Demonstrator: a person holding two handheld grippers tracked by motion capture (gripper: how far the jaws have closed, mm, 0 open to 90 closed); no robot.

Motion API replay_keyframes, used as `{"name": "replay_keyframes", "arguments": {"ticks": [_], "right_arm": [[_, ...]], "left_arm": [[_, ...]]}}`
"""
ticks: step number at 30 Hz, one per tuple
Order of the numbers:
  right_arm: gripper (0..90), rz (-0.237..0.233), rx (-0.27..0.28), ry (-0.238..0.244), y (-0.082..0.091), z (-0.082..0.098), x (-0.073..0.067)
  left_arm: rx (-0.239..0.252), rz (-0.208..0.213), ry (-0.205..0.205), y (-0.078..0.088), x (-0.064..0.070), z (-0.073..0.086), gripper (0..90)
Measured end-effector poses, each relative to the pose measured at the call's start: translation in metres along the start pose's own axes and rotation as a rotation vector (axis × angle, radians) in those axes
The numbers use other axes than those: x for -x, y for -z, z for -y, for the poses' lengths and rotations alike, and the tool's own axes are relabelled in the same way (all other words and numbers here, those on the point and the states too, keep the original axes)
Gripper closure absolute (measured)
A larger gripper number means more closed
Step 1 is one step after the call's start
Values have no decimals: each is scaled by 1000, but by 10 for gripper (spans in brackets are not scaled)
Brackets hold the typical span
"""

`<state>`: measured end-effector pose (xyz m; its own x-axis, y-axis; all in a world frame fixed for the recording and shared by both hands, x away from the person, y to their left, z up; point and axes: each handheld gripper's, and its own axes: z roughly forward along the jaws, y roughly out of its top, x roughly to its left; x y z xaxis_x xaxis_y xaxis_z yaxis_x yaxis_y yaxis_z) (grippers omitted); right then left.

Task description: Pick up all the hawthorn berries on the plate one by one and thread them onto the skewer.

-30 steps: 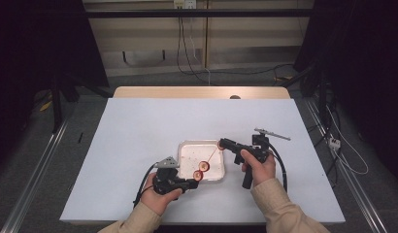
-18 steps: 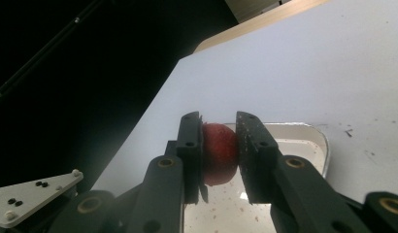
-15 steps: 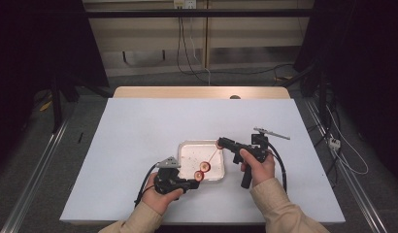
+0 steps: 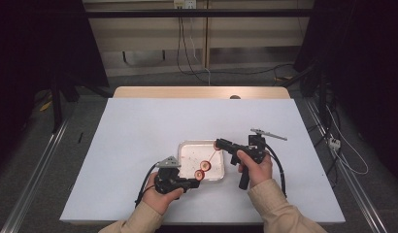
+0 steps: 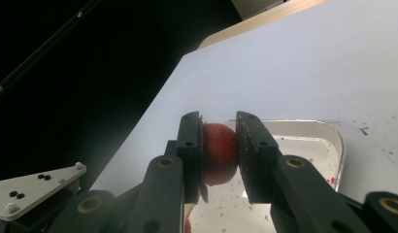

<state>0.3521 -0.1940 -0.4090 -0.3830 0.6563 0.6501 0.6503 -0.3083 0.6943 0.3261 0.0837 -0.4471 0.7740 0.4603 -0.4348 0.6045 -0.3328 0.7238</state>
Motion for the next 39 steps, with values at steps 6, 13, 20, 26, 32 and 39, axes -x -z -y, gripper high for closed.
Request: {"name": "replay_keyframes", "arguments": {"ticks": [6, 13, 20, 26, 32, 39], "right_arm": [[732, -3, 8, -11, -1, 1, 0], [732, -6, 18, -10, -1, 2, -1], [732, -3, 14, -11, -4, 4, -2], [733, 5, 11, -8, -5, 5, -1], [733, -2, 16, -6, -5, 6, -1], [734, -4, 18, -13, -6, 8, -1]], "left_arm": [[22, -10, 4, 0, 0, 0, 890], [38, -22, 10, 0, 1, 1, 890], [48, -34, 15, 0, 1, 1, 891], [42, -41, 13, 0, 1, 2, 892], [52, -48, 17, 1, 2, 2, 893], [60, -50, 19, 2, 2, 2, 893]]}}
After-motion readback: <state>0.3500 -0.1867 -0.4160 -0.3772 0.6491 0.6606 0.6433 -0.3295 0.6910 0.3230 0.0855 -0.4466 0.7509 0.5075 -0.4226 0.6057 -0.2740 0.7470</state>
